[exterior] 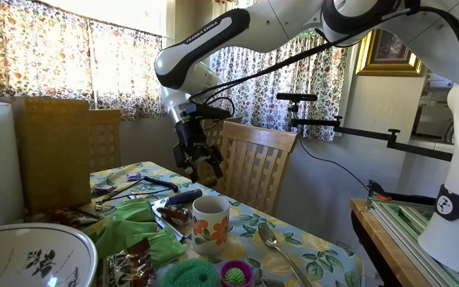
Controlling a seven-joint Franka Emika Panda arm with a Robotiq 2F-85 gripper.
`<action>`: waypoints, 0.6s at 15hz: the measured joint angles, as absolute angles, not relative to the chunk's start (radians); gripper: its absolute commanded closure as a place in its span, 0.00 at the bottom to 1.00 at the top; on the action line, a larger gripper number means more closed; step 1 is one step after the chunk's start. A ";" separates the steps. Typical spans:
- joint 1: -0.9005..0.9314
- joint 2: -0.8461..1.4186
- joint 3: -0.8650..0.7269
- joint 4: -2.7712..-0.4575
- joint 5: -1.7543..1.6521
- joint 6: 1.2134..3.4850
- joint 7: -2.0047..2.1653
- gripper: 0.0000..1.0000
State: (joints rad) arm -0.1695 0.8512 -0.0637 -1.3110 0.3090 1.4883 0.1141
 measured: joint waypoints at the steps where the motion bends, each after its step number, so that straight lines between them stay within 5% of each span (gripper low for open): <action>1: -0.169 0.854 -0.063 -1.316 0.309 1.489 0.114 0.00; 9: -0.170 0.879 -0.069 -1.356 0.307 1.483 0.116 0.00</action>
